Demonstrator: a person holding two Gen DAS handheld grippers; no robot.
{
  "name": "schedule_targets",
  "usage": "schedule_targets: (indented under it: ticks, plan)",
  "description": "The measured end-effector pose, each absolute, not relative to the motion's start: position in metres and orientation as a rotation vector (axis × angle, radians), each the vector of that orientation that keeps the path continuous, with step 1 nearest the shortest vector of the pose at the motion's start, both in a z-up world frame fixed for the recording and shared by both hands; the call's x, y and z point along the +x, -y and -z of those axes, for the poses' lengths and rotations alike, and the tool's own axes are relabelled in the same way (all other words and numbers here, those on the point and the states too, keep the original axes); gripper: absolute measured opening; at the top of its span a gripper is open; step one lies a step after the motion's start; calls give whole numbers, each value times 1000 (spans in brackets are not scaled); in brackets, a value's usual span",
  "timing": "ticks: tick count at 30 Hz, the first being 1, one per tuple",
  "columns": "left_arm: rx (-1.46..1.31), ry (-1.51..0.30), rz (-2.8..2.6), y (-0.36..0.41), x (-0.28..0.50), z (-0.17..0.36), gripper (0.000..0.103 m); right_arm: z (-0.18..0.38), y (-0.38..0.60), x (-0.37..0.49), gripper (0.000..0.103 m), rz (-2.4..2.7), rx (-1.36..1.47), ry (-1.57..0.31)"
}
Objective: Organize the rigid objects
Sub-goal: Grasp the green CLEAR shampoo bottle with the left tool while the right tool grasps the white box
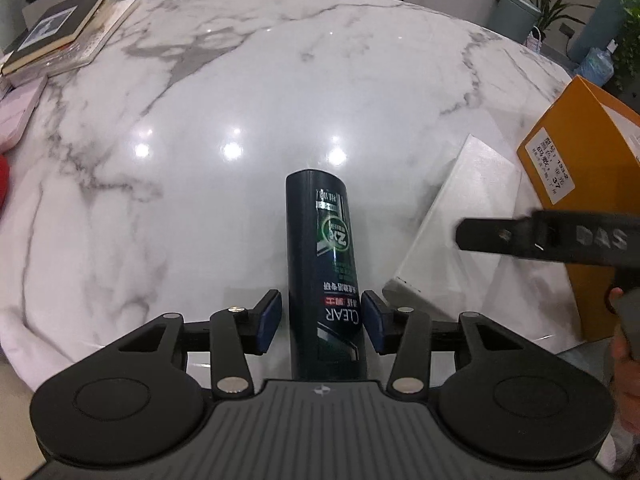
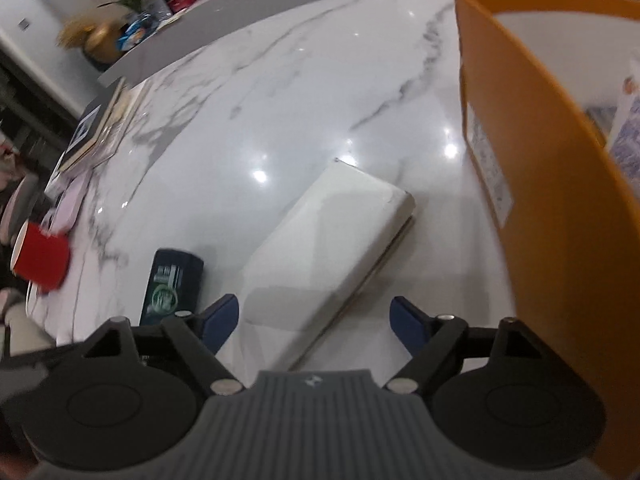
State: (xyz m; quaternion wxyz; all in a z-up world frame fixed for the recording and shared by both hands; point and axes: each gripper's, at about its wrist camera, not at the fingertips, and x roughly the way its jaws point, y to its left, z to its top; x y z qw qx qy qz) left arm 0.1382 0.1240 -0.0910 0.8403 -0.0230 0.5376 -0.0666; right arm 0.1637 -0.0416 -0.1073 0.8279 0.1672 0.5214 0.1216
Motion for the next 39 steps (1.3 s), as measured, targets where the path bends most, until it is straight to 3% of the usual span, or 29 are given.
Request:
schedule_targets:
  ticks: [6, 11, 15, 25, 33, 39]
  plan:
    - [-44, -1124, 148, -128, 147, 92, 54, 109, 9, 171, 97, -289, 243, -1074]
    - [-29, -1120, 140, -134, 150, 93, 53, 112, -14, 174, 97, -307, 91, -1036]
    - [28, -1111, 144, -129, 148, 94, 54, 112, -16, 175, 94, -338, 53, -1030]
    - [67, -1130, 132, -124, 139, 94, 58, 105, 13, 157, 76, -466, -5, -1082]
    - [31, -1077, 115, -126, 136, 95, 65, 103, 10, 125, 74, -635, -191, -1116]
    - [38, -1042, 87, -122, 138, 97, 71, 109, 13, 130, 83, -510, -88, -1061]
